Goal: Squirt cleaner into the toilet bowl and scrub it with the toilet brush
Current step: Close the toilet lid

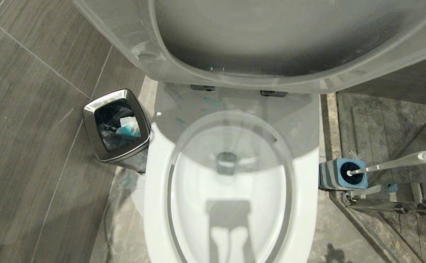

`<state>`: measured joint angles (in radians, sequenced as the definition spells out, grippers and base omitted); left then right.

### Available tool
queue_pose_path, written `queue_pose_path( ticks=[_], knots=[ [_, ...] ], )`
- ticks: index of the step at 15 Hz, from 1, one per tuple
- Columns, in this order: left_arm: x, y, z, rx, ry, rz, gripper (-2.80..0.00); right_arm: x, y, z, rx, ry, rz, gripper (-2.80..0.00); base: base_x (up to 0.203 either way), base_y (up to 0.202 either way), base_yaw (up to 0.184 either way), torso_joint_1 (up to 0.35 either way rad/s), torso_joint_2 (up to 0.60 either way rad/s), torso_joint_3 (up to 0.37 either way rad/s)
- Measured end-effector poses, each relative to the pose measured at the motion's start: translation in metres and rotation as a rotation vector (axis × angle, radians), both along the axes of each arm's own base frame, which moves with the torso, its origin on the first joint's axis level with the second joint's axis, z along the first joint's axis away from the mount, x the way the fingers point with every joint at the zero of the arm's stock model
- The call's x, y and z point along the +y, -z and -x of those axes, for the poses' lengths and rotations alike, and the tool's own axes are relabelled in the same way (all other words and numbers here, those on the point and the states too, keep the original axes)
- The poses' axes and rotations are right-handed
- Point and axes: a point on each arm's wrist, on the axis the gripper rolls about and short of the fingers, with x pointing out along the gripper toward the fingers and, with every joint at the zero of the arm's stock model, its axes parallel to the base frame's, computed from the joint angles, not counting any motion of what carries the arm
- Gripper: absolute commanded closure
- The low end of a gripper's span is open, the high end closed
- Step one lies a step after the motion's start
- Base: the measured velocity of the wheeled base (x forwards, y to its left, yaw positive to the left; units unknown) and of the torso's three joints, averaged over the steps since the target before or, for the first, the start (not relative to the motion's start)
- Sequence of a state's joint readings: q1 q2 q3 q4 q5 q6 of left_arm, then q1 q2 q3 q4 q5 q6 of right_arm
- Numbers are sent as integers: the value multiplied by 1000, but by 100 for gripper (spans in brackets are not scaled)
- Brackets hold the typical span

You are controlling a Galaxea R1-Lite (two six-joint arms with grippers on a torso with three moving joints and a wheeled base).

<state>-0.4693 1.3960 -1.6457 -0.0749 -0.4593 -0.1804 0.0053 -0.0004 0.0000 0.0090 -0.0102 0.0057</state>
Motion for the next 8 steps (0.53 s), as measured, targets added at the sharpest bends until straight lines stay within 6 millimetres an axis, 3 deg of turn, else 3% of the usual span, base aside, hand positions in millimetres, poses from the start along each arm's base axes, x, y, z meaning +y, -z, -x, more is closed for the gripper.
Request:
queue_pose_path(
  ticks=[5, 8],
  knots=[
    [17, -10, 4, -98, -169, 30, 0, 0, 0, 0, 0, 0, 0, 0, 0, 0, 0, 0, 0, 0],
    [32, -7, 23, -78, -303, 27, 0, 0, 0, 0, 0, 0, 0, 0, 0, 0, 0, 0, 0, 0]
  ],
)
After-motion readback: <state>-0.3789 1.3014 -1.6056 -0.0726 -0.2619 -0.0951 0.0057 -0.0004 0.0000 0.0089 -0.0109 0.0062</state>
